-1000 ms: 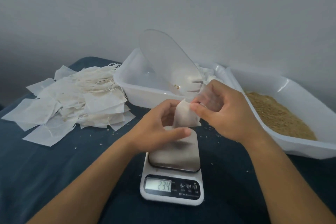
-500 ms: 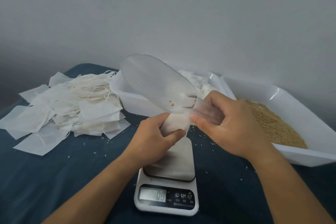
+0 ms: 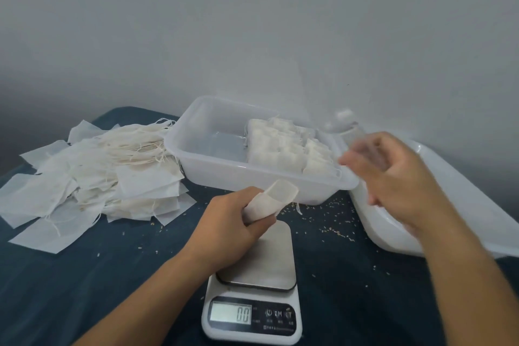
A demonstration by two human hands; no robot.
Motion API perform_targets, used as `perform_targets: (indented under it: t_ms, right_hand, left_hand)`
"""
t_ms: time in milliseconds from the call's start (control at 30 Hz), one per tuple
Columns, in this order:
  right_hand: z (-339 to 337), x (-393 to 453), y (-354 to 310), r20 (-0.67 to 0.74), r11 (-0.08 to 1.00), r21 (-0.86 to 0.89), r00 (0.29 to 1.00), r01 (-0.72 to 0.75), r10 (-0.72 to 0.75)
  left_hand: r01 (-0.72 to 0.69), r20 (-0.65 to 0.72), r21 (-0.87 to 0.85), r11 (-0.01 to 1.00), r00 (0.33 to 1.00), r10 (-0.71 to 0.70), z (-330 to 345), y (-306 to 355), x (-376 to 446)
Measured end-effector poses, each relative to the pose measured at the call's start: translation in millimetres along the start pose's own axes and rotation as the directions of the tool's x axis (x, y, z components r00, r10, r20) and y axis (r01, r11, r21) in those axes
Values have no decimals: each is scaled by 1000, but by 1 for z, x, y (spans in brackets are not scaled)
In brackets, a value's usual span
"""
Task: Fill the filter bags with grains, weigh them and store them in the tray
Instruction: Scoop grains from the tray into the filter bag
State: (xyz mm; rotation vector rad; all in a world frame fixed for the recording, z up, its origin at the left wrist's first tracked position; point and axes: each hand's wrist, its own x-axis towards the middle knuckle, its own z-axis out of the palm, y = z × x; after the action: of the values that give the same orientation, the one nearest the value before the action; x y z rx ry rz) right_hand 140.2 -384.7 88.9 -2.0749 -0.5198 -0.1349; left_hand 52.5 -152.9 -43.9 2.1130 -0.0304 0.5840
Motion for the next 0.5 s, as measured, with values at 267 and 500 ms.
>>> perform_targets:
  t_ms: [267,500]
  right_hand:
    - [-126,33,61,-100,536,-771,897,-343,430]
    - [-124,44,85,-42,415,-849,826,-326,563]
  left_hand:
    - [10,-9,38,999,1000,-9,2,0,2]
    - [37,9,68,997,999,-38,4,6,-1]
